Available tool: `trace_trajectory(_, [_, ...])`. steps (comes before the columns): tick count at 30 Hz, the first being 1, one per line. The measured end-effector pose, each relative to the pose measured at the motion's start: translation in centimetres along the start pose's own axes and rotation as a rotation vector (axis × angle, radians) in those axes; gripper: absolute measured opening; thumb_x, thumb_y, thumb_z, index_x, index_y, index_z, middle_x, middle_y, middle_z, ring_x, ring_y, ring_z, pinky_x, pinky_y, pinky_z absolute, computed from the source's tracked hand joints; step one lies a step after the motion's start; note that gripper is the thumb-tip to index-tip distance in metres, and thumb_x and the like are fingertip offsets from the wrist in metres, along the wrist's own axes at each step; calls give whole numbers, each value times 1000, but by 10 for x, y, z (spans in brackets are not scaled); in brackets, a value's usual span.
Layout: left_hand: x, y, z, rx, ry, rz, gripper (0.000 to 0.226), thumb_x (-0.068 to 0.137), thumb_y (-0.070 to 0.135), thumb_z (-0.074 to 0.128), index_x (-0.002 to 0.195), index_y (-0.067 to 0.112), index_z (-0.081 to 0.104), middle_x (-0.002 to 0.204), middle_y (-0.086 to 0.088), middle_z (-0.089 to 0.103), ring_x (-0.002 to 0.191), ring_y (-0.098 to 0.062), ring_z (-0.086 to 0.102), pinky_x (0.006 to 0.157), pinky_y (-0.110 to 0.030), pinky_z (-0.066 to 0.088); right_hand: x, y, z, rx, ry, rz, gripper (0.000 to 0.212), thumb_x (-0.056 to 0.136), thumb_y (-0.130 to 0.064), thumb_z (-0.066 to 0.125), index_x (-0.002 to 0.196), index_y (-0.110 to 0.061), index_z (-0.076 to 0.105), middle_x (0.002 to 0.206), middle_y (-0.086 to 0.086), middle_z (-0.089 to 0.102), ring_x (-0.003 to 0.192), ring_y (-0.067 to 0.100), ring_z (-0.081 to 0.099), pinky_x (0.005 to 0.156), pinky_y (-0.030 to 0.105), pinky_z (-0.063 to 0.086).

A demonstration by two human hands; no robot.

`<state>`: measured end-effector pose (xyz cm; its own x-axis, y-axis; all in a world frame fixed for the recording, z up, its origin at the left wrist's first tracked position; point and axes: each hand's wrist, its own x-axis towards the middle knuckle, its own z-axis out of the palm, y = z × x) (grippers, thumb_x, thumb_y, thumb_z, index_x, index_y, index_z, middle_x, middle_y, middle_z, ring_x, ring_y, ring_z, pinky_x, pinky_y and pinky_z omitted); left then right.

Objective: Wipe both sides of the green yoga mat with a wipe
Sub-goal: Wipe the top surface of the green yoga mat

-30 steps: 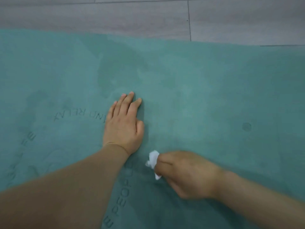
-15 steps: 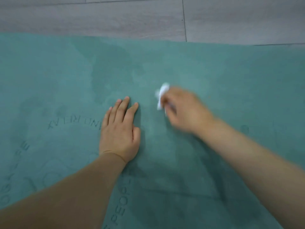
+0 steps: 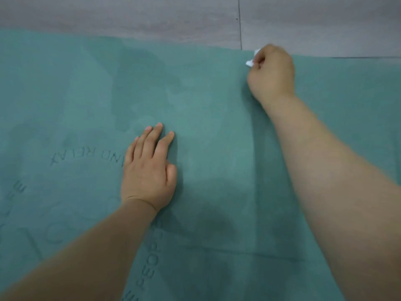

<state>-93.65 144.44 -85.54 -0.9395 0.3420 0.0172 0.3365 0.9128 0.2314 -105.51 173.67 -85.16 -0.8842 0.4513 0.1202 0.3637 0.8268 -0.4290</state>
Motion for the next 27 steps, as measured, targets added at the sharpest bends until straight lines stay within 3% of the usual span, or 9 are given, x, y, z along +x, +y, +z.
trace_trajectory(4, [0, 0, -1, 3, -7, 3, 62, 80, 24, 34, 138, 11, 51, 151, -11, 43, 141, -27, 31, 116, -44, 20, -152, -15, -23, 157, -312, -566, 22, 82, -12, 49, 97, -10, 66, 101, 13, 67, 95, 32, 63, 86, 34, 49])
trace_trajectory(8, [0, 0, -1, 1, -7, 4, 62, 80, 24, 33, 138, 11, 51, 150, -12, 44, 141, -27, 31, 115, -45, 21, -224, 7, -80, 52, -1146, -1021, 27, 96, -21, 43, 106, -8, 64, 99, 13, 65, 91, 29, 60, 85, 36, 49])
trace_trajectory(9, [0, 0, -1, 3, -6, 3, 62, 80, 23, 33, 138, 11, 52, 150, -12, 44, 142, -27, 32, 115, -46, 22, -215, 14, -79, 104, -1191, -1192, 25, 99, -22, 42, 110, -9, 60, 102, 14, 62, 93, 27, 56, 86, 34, 46])
trace_trajectory(12, [2, 0, -1, -5, -9, 1, 62, 80, 24, 34, 138, 12, 52, 150, -11, 44, 141, -27, 33, 116, -44, 21, -114, 19, -52, -4, -771, -1226, 15, 91, -16, 48, 104, -15, 56, 97, 6, 60, 86, 20, 52, 77, 26, 41])
trace_trajectory(15, [1, 0, -1, 4, -12, -4, 62, 81, 24, 33, 139, 13, 50, 151, -10, 43, 142, -26, 32, 117, -42, 18, 2, 23, -27, -42, -177, -496, 26, 82, -11, 45, 103, -12, 61, 111, 11, 64, 102, 31, 59, 86, 30, 43])
trace_trajectory(17, [0, 0, -1, 6, -7, -7, 62, 81, 24, 33, 139, 13, 50, 151, -10, 43, 142, -26, 31, 117, -41, 18, 33, 21, -15, -72, -35, -26, 28, 83, -8, 44, 108, -6, 58, 120, 16, 58, 108, 35, 55, 88, 33, 41])
trace_trajectory(19, [0, 0, 0, 0, 4, 0, 61, 80, 23, 34, 138, 12, 51, 150, -10, 44, 141, -25, 31, 116, -42, 19, 6, 6, -11, -107, -60, 9, 26, 84, -6, 44, 108, -4, 56, 117, 19, 56, 106, 37, 54, 86, 38, 41])
trace_trajectory(22, [-1, 0, 0, -1, 7, 2, 62, 80, 22, 34, 139, 12, 51, 150, -10, 44, 142, -26, 32, 116, -43, 20, -118, 5, -22, -22, -127, -308, 21, 84, -9, 48, 102, -9, 58, 107, 14, 59, 92, 36, 58, 76, 37, 45])
trace_trajectory(27, [-1, -1, 2, -5, 8, 0, 61, 80, 22, 34, 138, 12, 51, 150, -10, 44, 142, -27, 33, 116, -46, 23, -298, 27, -89, 29, -625, -585, 18, 92, -28, 48, 109, -30, 53, 93, -11, 53, 63, 11, 61, 57, 19, 47])
